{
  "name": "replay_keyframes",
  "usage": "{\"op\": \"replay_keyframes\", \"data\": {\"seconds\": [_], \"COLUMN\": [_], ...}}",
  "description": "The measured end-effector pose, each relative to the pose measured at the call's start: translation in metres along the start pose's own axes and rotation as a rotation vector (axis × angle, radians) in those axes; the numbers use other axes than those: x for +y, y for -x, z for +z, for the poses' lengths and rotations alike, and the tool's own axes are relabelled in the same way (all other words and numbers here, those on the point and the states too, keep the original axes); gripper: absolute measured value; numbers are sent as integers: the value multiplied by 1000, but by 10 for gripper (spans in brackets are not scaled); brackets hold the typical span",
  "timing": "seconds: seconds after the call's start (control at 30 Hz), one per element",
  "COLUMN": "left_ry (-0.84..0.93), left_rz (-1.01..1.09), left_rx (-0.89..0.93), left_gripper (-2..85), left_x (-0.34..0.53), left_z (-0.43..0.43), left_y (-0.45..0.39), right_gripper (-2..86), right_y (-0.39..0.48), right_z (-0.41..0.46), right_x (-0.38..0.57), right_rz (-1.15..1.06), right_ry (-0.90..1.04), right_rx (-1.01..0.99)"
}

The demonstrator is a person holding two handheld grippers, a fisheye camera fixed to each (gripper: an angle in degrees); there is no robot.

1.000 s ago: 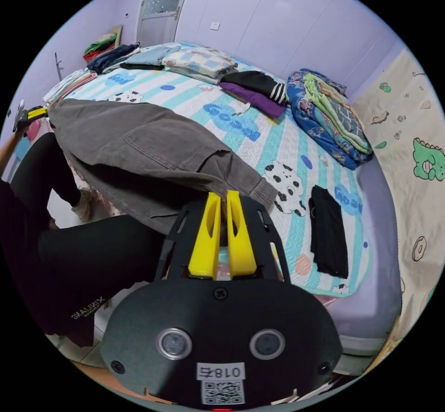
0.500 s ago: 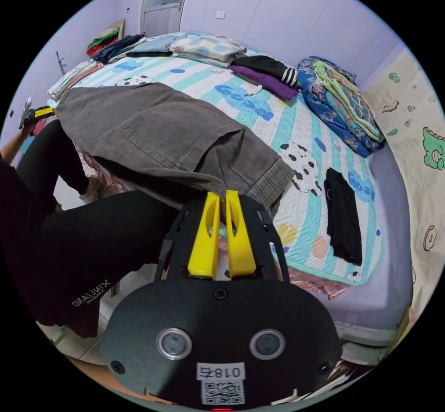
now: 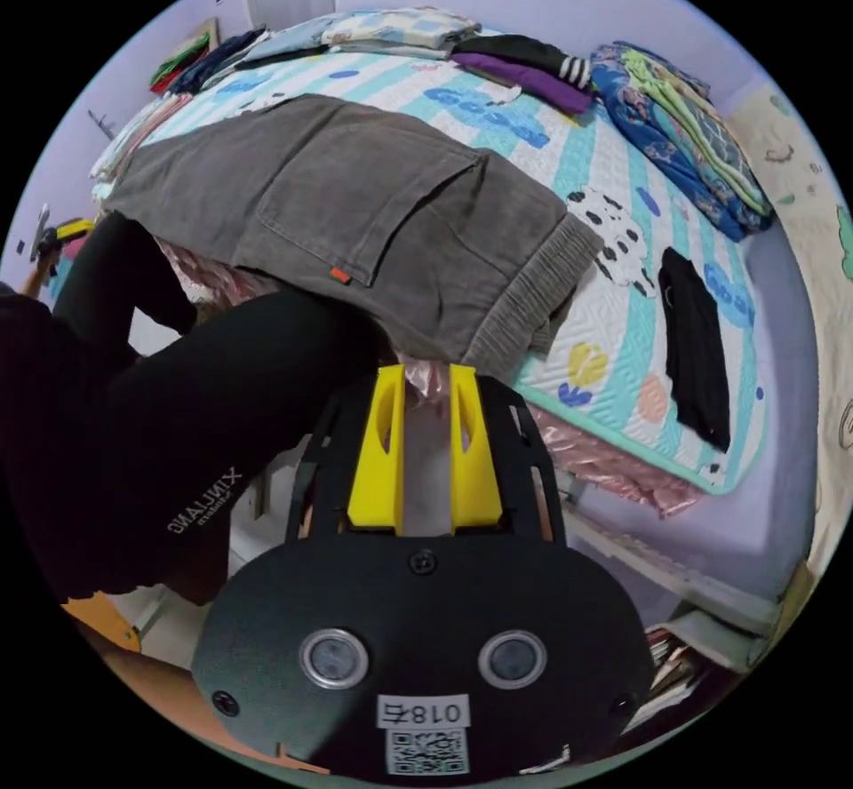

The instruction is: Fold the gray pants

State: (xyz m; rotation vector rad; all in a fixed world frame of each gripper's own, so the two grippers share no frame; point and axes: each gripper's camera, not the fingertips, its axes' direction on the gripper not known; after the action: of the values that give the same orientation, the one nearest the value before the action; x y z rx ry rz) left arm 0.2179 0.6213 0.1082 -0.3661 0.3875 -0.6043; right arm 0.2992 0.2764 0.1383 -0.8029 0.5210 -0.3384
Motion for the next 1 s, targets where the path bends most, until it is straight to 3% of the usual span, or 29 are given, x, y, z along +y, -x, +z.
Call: {"op": "replay_keyframes", "data": {"seconds": [0.13,0.2,0.4,0.53,0.73,1.0], "left_ry": [-94,-134,-202,-189,-158,-273], "left_rz": [-153,-196,-194,-154,-127,-311], "left_rx": [30,28,22,2,-37,12], "left_gripper": [12,-3,-9,-10,-10,-10], "left_x": [26,29,11,-1,-6,27], "left_z": [-30,-46,-81,-95,-113,-114], "left_y": [23,25,6,-10,-17,17], "right_gripper": [94,107,142,126,16,46], "right_y": [-62,-86,-147,-155,-129,-156], "right_z": [-28,-25,40,76,31,99], "right_x": [15,8,-47,-76,-108,-118], "right_rz": [286,375,531,506,340,434], "right_ry": [-384,-455,-335,-275,-338,-263], "right_rx": [-200,-242,-269,-290,27,41]}}
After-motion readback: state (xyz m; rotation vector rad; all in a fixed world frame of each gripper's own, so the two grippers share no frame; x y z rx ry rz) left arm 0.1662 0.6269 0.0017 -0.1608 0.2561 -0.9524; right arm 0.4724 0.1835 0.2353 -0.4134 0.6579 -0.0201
